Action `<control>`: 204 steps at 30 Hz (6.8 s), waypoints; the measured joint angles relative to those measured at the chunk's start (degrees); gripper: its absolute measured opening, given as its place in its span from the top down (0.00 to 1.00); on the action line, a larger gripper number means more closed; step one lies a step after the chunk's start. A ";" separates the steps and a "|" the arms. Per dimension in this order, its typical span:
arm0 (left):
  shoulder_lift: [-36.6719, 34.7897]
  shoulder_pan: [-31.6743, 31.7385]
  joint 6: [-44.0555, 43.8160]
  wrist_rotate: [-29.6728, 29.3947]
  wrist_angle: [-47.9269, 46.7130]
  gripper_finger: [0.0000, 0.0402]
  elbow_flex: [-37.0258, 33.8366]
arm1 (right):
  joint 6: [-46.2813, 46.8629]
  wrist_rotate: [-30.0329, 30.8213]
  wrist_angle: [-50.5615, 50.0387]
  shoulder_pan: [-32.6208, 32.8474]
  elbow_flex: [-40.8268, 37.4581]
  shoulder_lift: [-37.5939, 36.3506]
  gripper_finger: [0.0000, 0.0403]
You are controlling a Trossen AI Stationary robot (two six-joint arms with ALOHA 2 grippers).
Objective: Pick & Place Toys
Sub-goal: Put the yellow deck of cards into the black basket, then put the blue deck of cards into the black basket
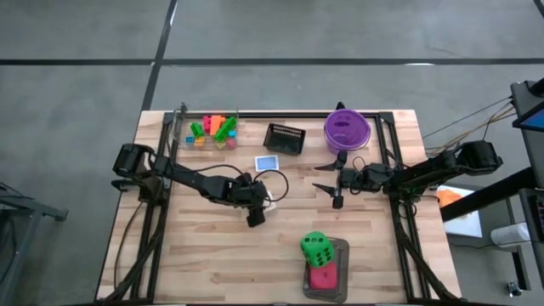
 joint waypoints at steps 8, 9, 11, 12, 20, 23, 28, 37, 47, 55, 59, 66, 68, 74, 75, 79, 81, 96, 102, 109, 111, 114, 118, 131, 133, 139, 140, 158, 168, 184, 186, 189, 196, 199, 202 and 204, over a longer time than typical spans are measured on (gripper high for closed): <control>-0.22 0.00 1.57 0.40 -0.21 0.60 0.06 | 0.00 0.00 -0.02 0.00 -0.02 0.00 0.37; -0.22 0.00 2.68 0.54 -0.21 0.61 0.10 | 0.00 0.00 -0.02 0.02 -0.02 0.00 0.37; -0.22 0.00 4.07 0.64 -0.22 0.63 0.13 | 0.00 0.00 -0.01 0.01 -0.02 0.00 0.37; -0.22 0.00 4.39 0.79 -0.31 0.63 0.13 | 0.00 0.00 -0.02 0.01 -0.02 0.00 0.37; -0.47 -0.04 8.38 2.35 -3.31 0.40 0.71 | 0.02 0.00 -0.12 0.00 -0.04 0.00 0.37; -1.43 -0.22 8.78 6.10 -4.13 0.25 1.15 | 0.02 0.00 -0.56 0.02 -0.05 0.00 0.37; -2.18 -1.46 9.68 8.82 -4.69 0.03 2.11 | 0.12 0.00 -0.92 0.00 -0.07 0.00 0.37; -1.97 -2.84 8.31 9.11 -5.76 0.04 2.93 | 0.15 0.00 -0.92 0.00 -0.04 0.00 0.37; -1.34 -3.02 8.11 7.60 -6.02 0.02 2.95 | 0.04 0.02 -0.87 -0.07 0.22 0.00 0.37; 5.47 -3.18 6.66 4.56 -4.74 0.02 3.45 | 0.00 0.20 -0.95 -0.11 0.23 0.02 0.37; 6.36 -3.21 7.06 3.30 -4.74 0.02 3.49 | 0.02 0.22 -1.09 -0.11 0.22 0.02 0.37; 5.38 -3.50 7.31 2.51 -4.87 0.17 3.36 | 0.00 0.22 -1.36 -0.13 0.24 0.02 0.37; 5.14 -3.50 7.45 2.50 -4.95 0.25 3.33 | 0.00 0.22 -1.42 -0.13 0.24 0.02 0.37; 4.40 -3.71 8.56 1.86 -4.31 0.26 3.03 | 0.01 0.21 -1.46 -0.15 0.24 0.02 0.37; 4.21 -3.95 9.09 1.24 -3.79 0.26 2.89 | 0.02 0.22 -1.46 -0.15 0.24 0.02 0.37; 3.28 -5.02 11.65 -2.63 -0.60 0.26 2.57 | 0.02 0.20 -1.58 -0.15 0.24 0.02 0.37; 2.25 -5.59 12.77 -5.21 2.08 0.26 2.19 | 0.00 0.21 -1.92 -0.15 0.22 0.02 0.37; -0.77 0.53 21.67 5.03 58.34 0.26 -15.56 | -1.11 -13.16 17.03 0.02 -3.15 1.27 0.37; -1.27 11.67 23.08 10.67 49.70 0.26 -10.95 | -0.02 -12.56 17.59 0.02 -4.34 1.27 0.37; -1.27 24.06 33.70 13.05 23.38 0.26 2.40 | 1.07 -11.69 17.35 0.02 -5.49 1.27 0.37; -1.27 26.47 37.31 14.13 18.72 0.26 6.18 | 1.07 -11.44 17.32 0.02 -5.69 1.27 0.37; -1.04 29.52 41.53 16.30 15.35 0.26 10.48 | 1.09 -10.82 17.22 0.02 -5.79 1.27 0.37; 0.89 32.99 44.43 19.22 14.79 0.26 14.27 | 1.22 -10.26 17.20 0.02 -5.79 1.27 0.37; 12.84 36.33 49.74 19.88 13.12 0.26 20.21 | 1.51 -10.06 16.74 0.04 -5.75 1.27 0.37; 14.54 36.66 50.17 18.98 10.72 0.26 21.68 | 1.49 -10.05 16.72 0.04 -5.77 1.27 0.37; 18.78 37.62 50.36 18.49 1.95 0.26 27.44 | 1.26 -10.05 16.68 0.04 -5.79 1.27 0.37; 19.21 37.66 50.36 18.51 0.67 0.26 28.04 | 1.25 -10.03 16.70 0.04 -5.77 1.27 0.37; 17.32 37.35 49.16 13.59 -6.52 0.22 31.34 | 1.29 -10.01 15.89 0.04 -5.86 1.29 0.37; 9.44 35.35 47.72 15.25 -14.87 0.22 31.25 | 1.49 -10.02 15.87 0.04 -5.90 1.29 0.37; 6.64 22.40 40.98 13.66 -25.66 0.02 26.80 | 2.75 -10.03 15.65 0.04 -5.92 1.29 0.37; 6.64 21.56 40.00 12.81 -25.52 0.03 25.31 | 2.75 -10.02 15.65 0.03 -5.92 1.33 0.37; 6.64 20.78 39.10 12.33 -24.70 0.06 22.50 | 2.75 -10.03 15.65 0.03 -5.92 1.33 0.37; 6.64 21.59 39.10 7.87 -16.07 0.01 15.77 | 2.73 -10.03 15.63 0.04 -5.92 1.33 0.37; 6.64 22.80 38.89 7.32 -14.99 0.02 14.93 | 2.73 -10.03 15.64 0.03 -5.92 1.33 0.37; 6.64 23.78 38.69 7.17 -14.13 0.02 14.92 | 2.73 -10.03 15.63 0.04 -5.92 1.33 0.37; 6.64 24.39 38.79 7.71 -13.69 0.01 14.92 | 2.73 -10.03 15.63 0.03 -5.92 1.33 0.37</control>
